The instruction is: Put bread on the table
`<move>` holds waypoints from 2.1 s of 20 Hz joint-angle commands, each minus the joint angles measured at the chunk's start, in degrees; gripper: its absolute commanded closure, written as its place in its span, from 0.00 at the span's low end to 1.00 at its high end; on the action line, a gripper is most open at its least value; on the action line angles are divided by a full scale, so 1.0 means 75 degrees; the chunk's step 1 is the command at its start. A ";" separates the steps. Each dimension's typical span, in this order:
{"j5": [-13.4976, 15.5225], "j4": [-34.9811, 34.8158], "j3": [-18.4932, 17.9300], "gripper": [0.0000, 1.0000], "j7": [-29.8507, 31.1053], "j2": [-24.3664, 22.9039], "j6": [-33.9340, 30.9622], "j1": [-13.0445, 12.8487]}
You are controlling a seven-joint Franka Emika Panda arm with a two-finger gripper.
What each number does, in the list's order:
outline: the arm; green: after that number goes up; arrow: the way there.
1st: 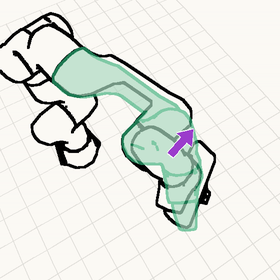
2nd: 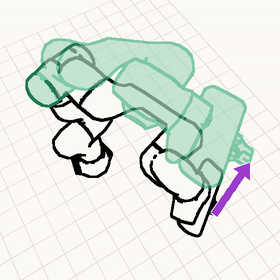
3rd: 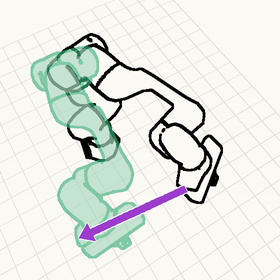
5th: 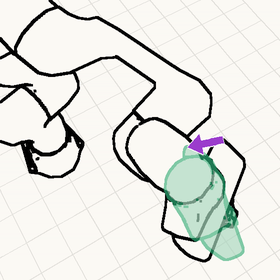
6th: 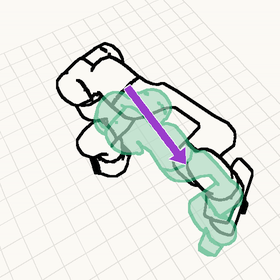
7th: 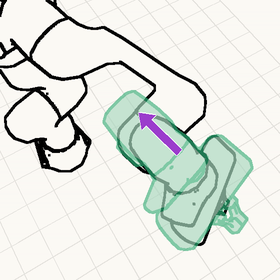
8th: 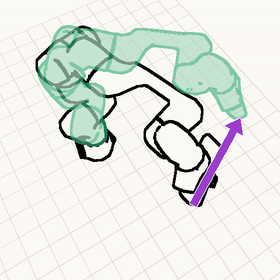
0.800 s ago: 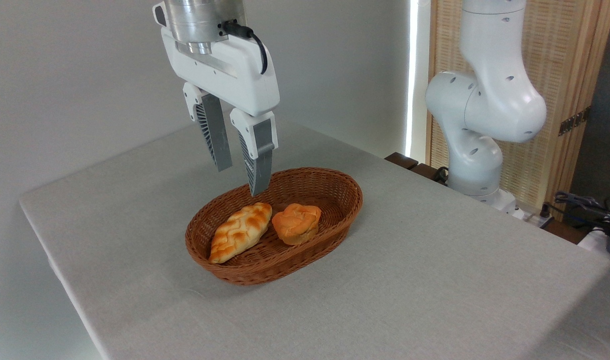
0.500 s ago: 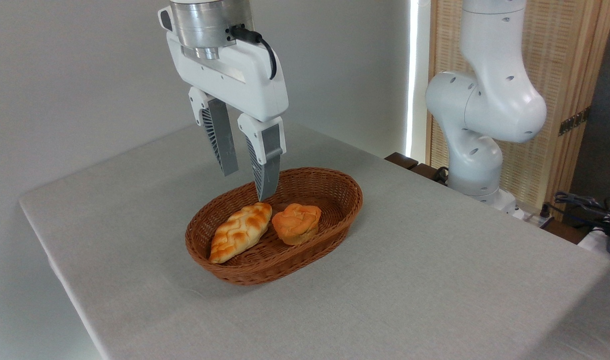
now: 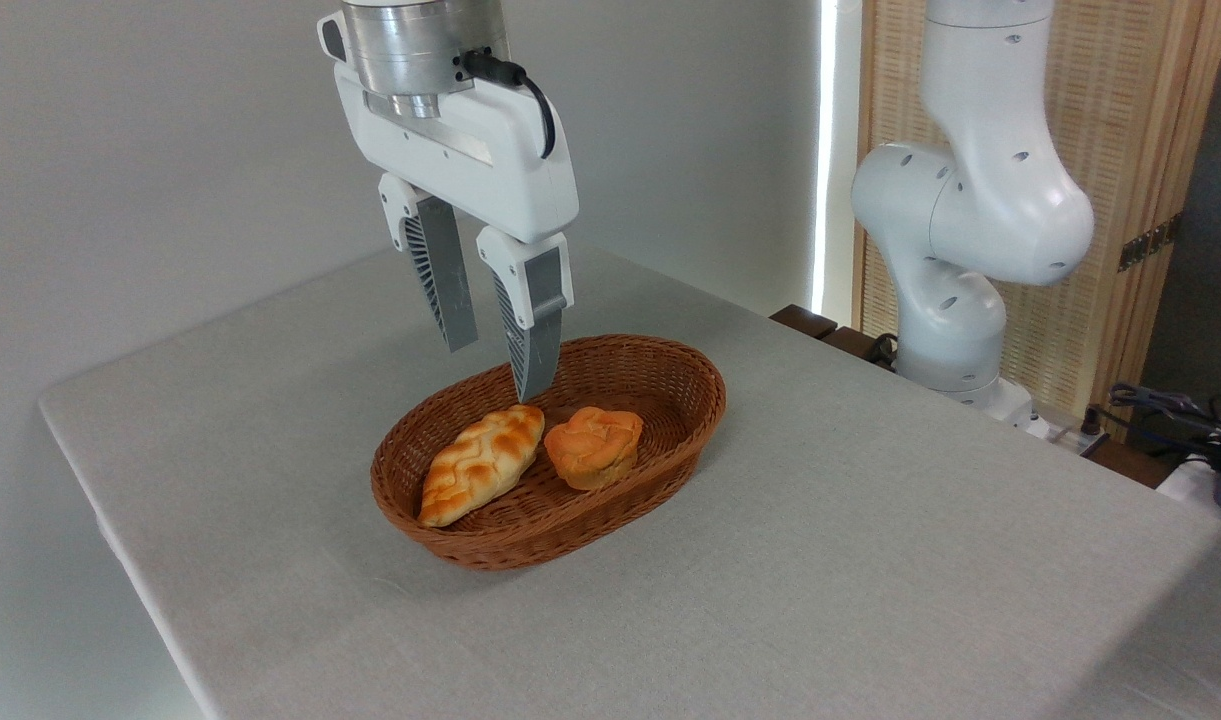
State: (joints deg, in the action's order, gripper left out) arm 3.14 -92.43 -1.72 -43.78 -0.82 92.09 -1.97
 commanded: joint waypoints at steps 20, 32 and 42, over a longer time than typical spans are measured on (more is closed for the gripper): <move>0.0871 -0.4854 0.0018 0.00 0.0060 -0.1063 0.4606 -0.1635; 0.0871 -0.5325 0.0018 0.72 0.0013 -0.0805 0.5616 -0.1846; 0.0906 -0.5219 -0.0076 0.80 0.0024 -0.0816 0.5605 -0.1846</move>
State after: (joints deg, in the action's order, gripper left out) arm 9.00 -131.68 -1.13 -43.44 -7.36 132.54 -15.16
